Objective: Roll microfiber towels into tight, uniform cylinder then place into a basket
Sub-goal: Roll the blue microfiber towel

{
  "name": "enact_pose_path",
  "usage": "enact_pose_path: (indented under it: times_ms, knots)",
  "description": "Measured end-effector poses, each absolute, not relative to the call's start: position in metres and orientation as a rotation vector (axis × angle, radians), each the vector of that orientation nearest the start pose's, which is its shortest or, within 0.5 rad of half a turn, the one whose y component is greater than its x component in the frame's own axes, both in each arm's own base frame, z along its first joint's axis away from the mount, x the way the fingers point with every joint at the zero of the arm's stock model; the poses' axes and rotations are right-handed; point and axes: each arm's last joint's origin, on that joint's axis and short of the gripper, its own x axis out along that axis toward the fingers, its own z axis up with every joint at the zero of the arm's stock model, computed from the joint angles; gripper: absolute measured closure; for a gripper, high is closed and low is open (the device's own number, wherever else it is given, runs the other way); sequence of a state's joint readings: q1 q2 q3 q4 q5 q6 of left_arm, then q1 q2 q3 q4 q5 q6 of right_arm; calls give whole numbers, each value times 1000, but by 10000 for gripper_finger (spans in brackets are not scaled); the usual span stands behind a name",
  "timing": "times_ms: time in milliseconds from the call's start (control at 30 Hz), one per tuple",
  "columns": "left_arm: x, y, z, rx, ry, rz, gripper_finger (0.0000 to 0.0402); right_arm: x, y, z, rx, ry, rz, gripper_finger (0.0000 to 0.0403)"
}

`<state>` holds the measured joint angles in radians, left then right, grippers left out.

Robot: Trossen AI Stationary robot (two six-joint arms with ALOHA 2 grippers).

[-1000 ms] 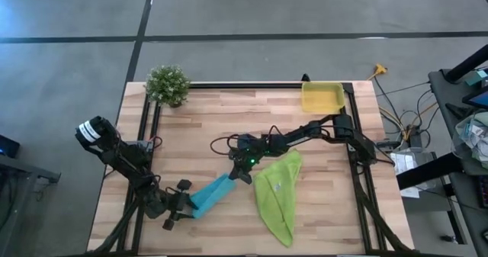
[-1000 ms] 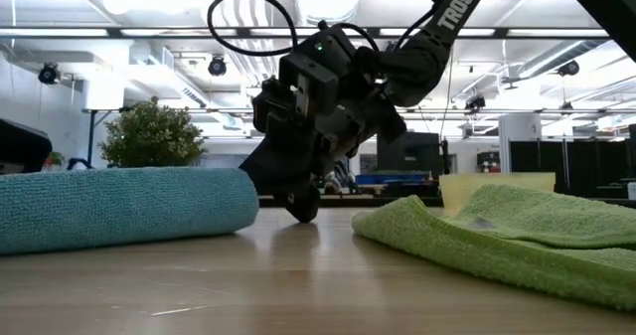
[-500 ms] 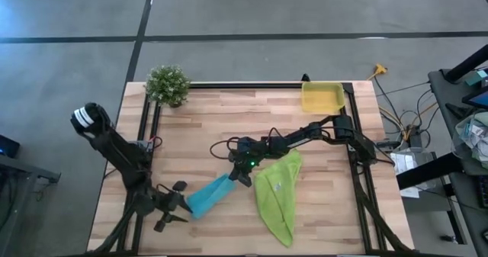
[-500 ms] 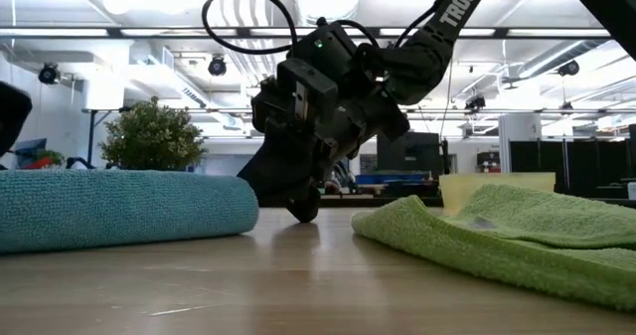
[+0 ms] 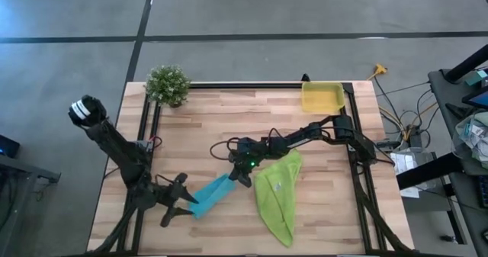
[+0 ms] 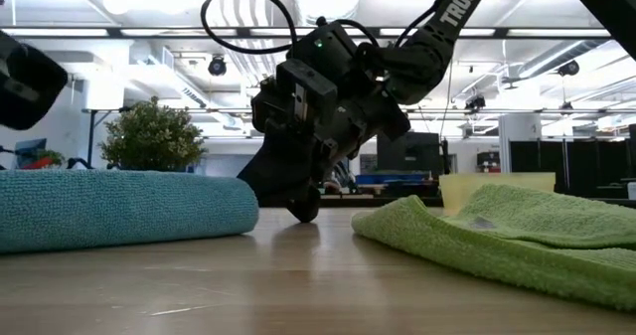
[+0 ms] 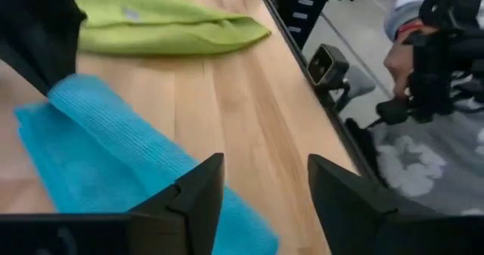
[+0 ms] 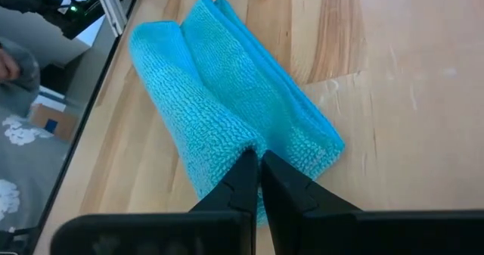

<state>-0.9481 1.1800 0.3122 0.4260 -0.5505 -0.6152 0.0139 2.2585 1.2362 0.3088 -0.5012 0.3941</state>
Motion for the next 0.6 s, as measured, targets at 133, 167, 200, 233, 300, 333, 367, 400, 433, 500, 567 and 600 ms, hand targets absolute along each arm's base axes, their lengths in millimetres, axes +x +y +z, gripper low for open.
enact_pose_path:
  times_ms: [133, 167, 200, 233, 300, 333, 367, 400, 433, 500, 567, 600]
  knots:
    - [148, -175, 170, -140, 419, -288, 189, 436, 20, 68, 532, 794, 349, 391]
    - [152, -180, 173, -16, 429, -306, 183, 436, 20, 68, 524, 796, 351, 391]
    - [156, -187, 175, 107, 452, -318, 178, 436, 20, 68, 517, 798, 353, 391]
    - [160, -192, 177, 222, 491, -311, 175, 436, 20, 68, 512, 799, 354, 391]
    - [169, -201, 178, 422, 599, -254, 174, 436, 21, 68, 510, 800, 353, 391]
    - [173, -205, 178, 502, 661, -230, 174, 436, 21, 68, 508, 799, 352, 391]
    - [176, -210, 177, 580, 727, -212, 173, 436, 21, 67, 508, 800, 351, 391]
    - [180, -214, 175, 655, 792, -196, 173, 436, 21, 67, 506, 799, 352, 391]
    - [183, -219, 173, 733, 861, -183, 173, 436, 21, 67, 502, 800, 353, 391]
    - [188, -228, 167, 878, 993, -161, 173, 435, 21, 67, 493, 803, 356, 391]
    - [195, -237, 161, 995, 1089, -144, 173, 435, 21, 67, 492, 803, 356, 391]
    - [198, -242, 160, 1055, 1127, -140, 173, 435, 21, 67, 492, 803, 356, 391]
